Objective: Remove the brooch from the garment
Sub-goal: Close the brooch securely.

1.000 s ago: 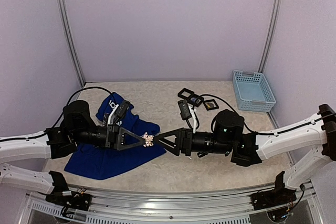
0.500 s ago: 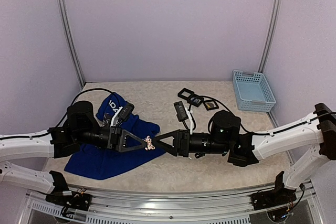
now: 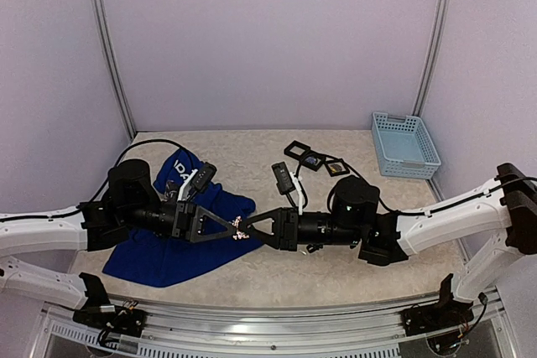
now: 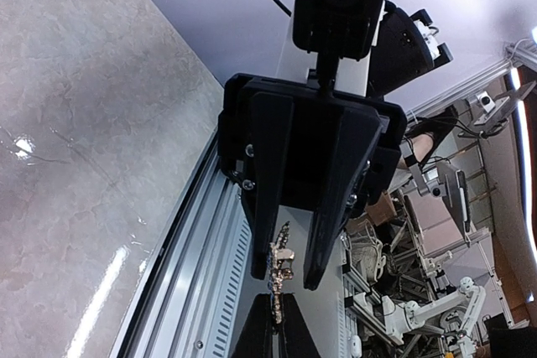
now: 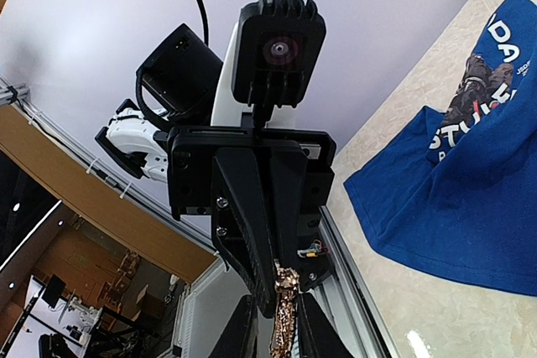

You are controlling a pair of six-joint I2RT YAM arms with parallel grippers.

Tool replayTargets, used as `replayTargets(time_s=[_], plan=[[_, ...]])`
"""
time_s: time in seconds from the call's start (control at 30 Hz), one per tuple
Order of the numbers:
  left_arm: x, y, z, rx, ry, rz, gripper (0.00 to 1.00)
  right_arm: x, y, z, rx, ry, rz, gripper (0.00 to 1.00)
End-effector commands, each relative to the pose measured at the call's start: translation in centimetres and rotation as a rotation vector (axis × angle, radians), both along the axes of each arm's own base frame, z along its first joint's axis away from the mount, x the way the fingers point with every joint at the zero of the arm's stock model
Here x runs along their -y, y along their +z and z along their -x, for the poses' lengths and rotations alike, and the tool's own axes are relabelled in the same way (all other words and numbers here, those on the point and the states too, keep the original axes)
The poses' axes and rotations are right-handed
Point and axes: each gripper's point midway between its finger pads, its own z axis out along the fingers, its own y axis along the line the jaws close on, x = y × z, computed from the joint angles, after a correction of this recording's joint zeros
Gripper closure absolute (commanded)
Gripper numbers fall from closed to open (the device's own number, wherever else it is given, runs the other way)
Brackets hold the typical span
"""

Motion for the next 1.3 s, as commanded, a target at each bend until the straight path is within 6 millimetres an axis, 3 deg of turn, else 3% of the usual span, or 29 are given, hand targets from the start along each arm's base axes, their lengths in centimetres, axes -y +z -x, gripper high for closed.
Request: replayTargets(time_s=[0.0, 0.17, 0.43, 0.6, 0.7, 0.8, 1.1, 1.27], plan=[[0.0, 1.4, 0.1, 0.048, -0.001, 0.030, 1.00, -0.3, 0.8, 0.4, 0.003, 0.027, -0.031, 0.83], [-0.3, 1.0, -0.3, 0.035, 0.034, 0.020, 1.00, 0.1, 1.0, 0.4, 0.002, 0.019, -0.045, 0.78], [-0.9, 0.9, -0.6, 0.025, 0.081, -0.003, 1.00, 2.2, 0.7, -1.9, 0.022, -0.181, 0.028, 0.56], [-1.3, 1.0, -2.6, -0.028, 0.200, -0.075, 1.00, 2.2, 0.8, -2.5, 0.124, -0.334, 0.169, 0.46], [-1.7, 1.4, -3.7, -0.072, 0.274, -0.097, 1.00, 2.6, 1.4, -2.7, 0.174, -0.423, 0.231, 0.47], [-2.3, 0.7, -4.2, -0.131, 0.334, -0.140, 1.00, 2.6, 1.2, -2.3, 0.208, -0.455, 0.295, 0.55], [-2.5, 0.0, -3.9, -0.135, 0.343, -0.180, 1.00, -0.2, 0.8, -1.0, 0.254, -0.393, 0.352, 0.76], [-2.4, 0.2, -3.6, -0.119, 0.338, -0.176, 1.00, -1.2, 0.4, -0.6, 0.252, -0.356, 0.358, 0.76]])
